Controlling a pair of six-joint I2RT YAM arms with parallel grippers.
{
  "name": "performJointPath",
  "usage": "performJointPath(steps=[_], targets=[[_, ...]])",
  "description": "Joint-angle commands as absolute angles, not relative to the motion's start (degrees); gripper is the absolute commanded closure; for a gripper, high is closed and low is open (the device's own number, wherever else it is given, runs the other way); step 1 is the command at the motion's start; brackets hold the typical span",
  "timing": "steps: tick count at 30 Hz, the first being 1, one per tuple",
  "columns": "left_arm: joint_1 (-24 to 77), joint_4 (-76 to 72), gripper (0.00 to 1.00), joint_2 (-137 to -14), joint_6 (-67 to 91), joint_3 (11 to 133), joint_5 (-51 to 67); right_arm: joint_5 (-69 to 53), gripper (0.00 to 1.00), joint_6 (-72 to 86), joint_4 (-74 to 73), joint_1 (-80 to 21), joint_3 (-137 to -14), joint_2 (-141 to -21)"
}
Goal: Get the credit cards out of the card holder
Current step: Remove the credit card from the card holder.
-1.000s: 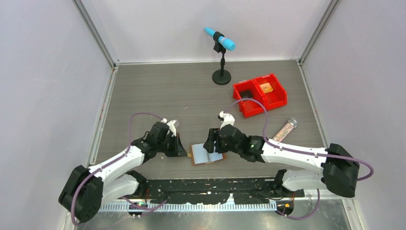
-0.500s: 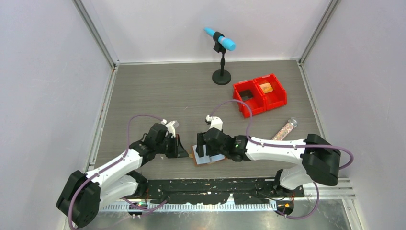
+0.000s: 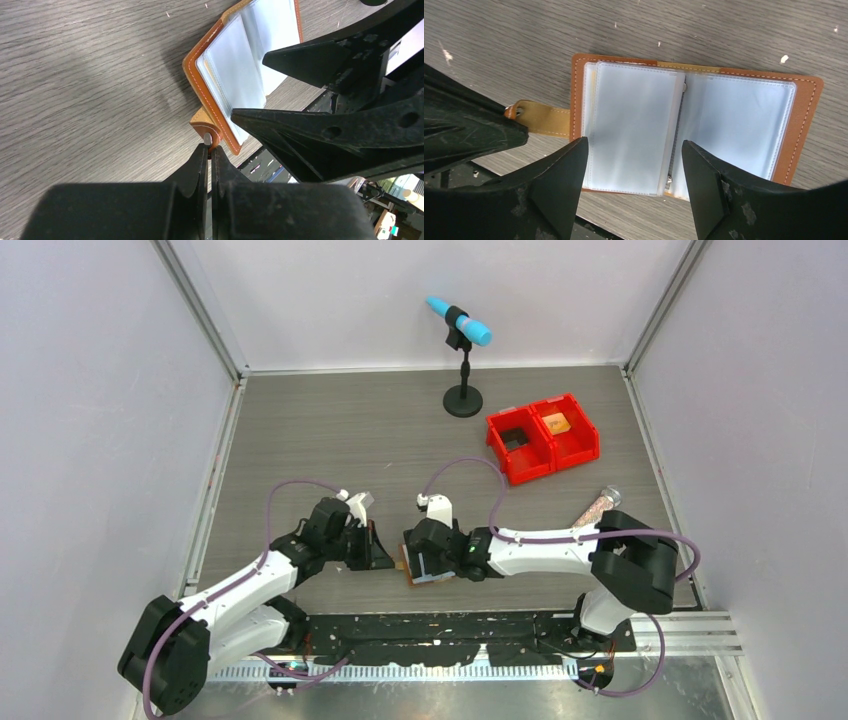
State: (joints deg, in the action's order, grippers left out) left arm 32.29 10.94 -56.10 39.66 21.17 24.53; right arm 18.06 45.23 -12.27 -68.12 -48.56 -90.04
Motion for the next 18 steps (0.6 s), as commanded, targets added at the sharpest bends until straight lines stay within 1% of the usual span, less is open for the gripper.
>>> performJointPath(steps=[1,7,18], targets=[[32.43,8.87,1.00,-54.99,39.64,21.49,26.11,20.86,0.25,46.30,-11.30,-68.63,-50.21,-91.29],[32.43,8.96,1.00,-55.01,39.56,21.36,26.12,21.76,0.26,46.56,-11.72,-68.97,-50.20,-91.72],[32.43,9.49,1.00,-54.83,39.38,21.01,25.45,25.77,0.32,46.99,-16.51,-69.33,-51.03,-90.79]])
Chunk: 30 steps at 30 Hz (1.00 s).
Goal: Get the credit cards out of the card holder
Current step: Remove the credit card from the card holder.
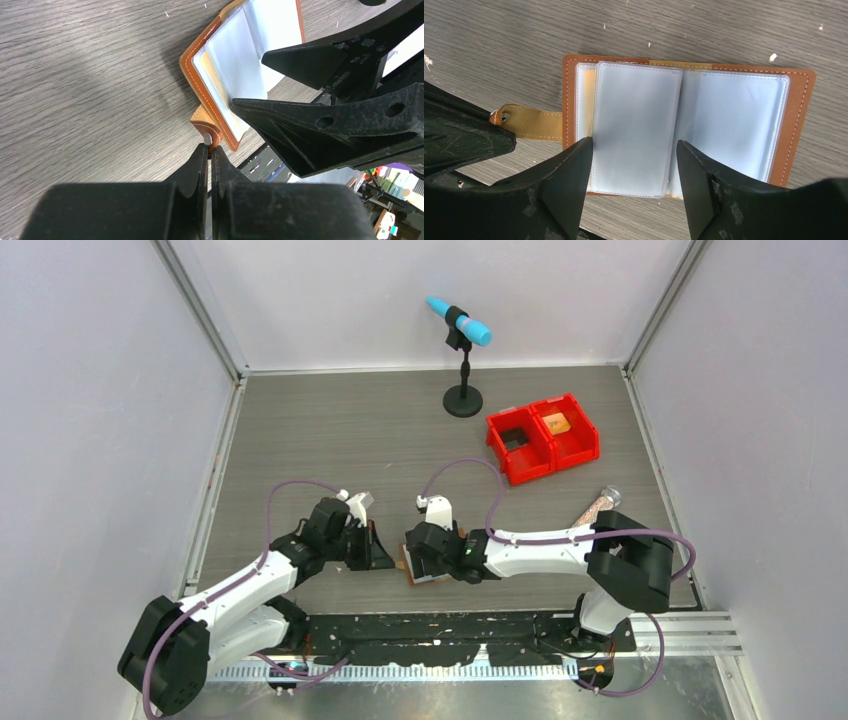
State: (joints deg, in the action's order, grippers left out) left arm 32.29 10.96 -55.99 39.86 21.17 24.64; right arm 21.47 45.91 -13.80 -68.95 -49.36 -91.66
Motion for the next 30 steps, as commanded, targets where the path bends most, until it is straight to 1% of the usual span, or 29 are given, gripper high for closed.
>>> performJointPath(steps=[1,10,30], targets=[[32.43,9.49,1.00,-54.82,39.31,21.01,25.30,25.94,0.33,47.09,-16.73,-69.41,-51.05,-90.44],[32.43,10.63,1.00,-55.91,38.41,21.28,24.32,29.32,0.37,47.23,-20.73,-69.43,-51.05,-88.03],[32.43,11.59,1.00,-55.72,37.73,21.42,23.81,34.07,0.47,46.81,-24.37,-69.28,-48.46,-82.53]])
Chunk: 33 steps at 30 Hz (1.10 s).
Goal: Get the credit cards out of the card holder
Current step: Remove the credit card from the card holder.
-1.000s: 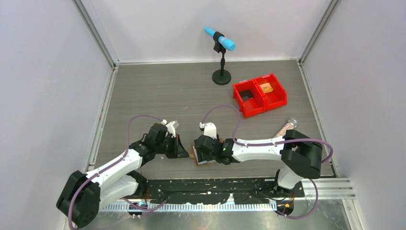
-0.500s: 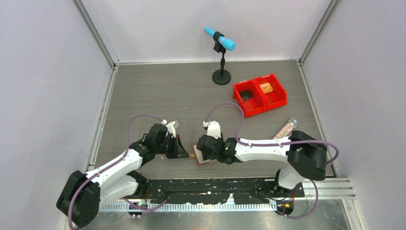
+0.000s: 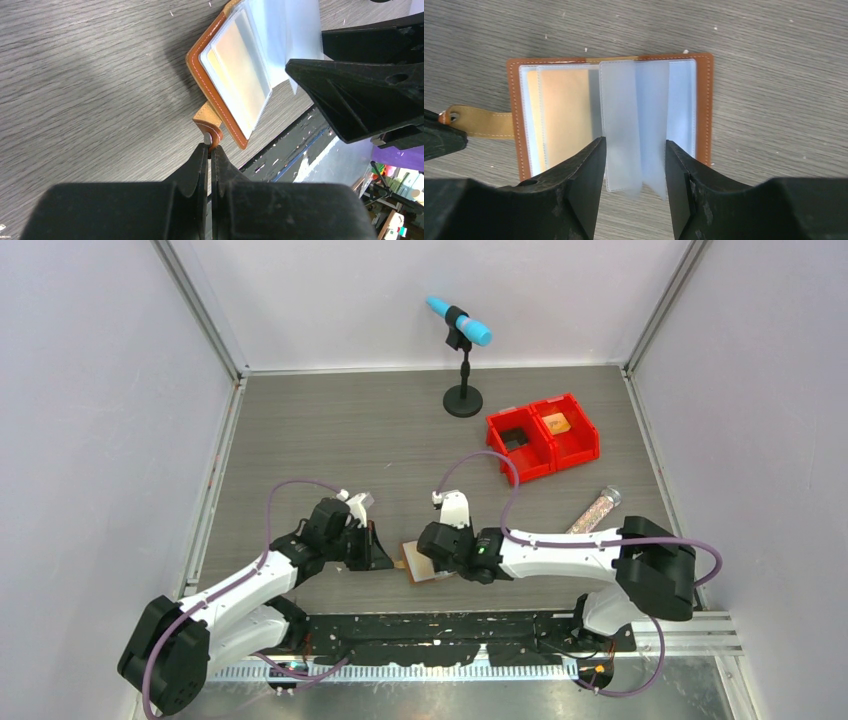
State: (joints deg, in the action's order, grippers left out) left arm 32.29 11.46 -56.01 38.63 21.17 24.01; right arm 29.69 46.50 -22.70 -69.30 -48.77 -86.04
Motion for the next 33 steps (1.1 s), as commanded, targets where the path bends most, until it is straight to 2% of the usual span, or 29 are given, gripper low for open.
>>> performJointPath(steps=[1,12,18,25,27,33], targets=[[32.43,11.67,1.00,-55.65,37.64,21.44,23.75,34.22,0.48,46.60,-24.77,-69.22,-48.39,-82.11],[32.43,13.08,1.00,-55.13,37.28,21.86,23.00,35.94,0.49,44.95,-30.79,-68.91,-52.51,-79.42],[32.43,14.83,0.93,-54.37,37.18,22.95,21.87,31.66,0.49,41.77,-28.05,-68.91,-54.28,-77.29],[32.43,15.39,0.94,-53.93,37.13,23.28,21.75,26.67,0.53,38.67,-23.08,-68.90,-54.56,-78.85],[32.43,15.30,0.95,-53.91,37.34,23.12,21.88,24.00,0.51,37.65,-19.45,-68.88,-53.63,-79.64],[32.43,15.16,0.96,-53.21,37.79,22.62,21.97,20.38,0.35,37.78,-13.37,-68.91,-52.45,-84.65]])
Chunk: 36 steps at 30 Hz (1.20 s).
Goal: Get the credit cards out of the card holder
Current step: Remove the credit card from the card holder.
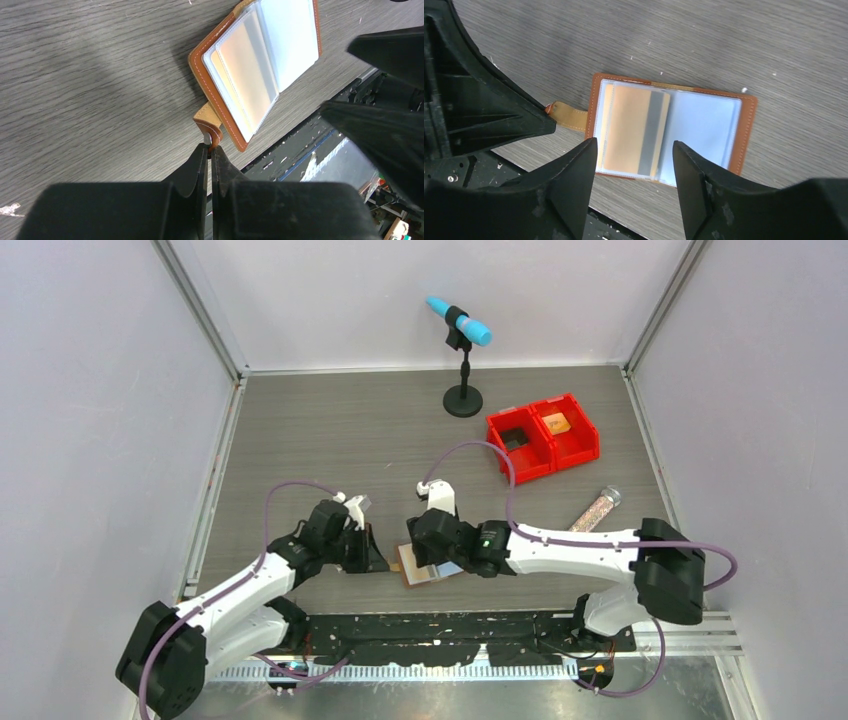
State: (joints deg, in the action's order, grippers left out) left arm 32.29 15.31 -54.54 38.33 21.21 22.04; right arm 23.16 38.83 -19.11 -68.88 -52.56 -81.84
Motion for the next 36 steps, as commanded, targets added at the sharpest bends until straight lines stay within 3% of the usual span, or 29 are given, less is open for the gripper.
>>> performJointPath(steps=[1,6,23,36], targets=[[32.43,15.13,0.96,-53.09,37.79,22.55,21.97,20.19,0.33,37.83,-13.28,-68.91,-52.71,-85.98],[32.43,14.77,0.97,-53.10,37.79,22.33,22.14,21.08,0.28,38.96,-13.53,-68.86,-53.14,-89.27],[32.43,14.24,0.99,-52.71,38.18,21.50,22.32,19.49,0.28,40.73,-12.92,-68.91,-52.76,-93.01],[32.43,14.06,0.99,-52.87,38.02,21.27,22.23,22.52,0.37,41.05,-17.04,-68.91,-53.30,-92.98]])
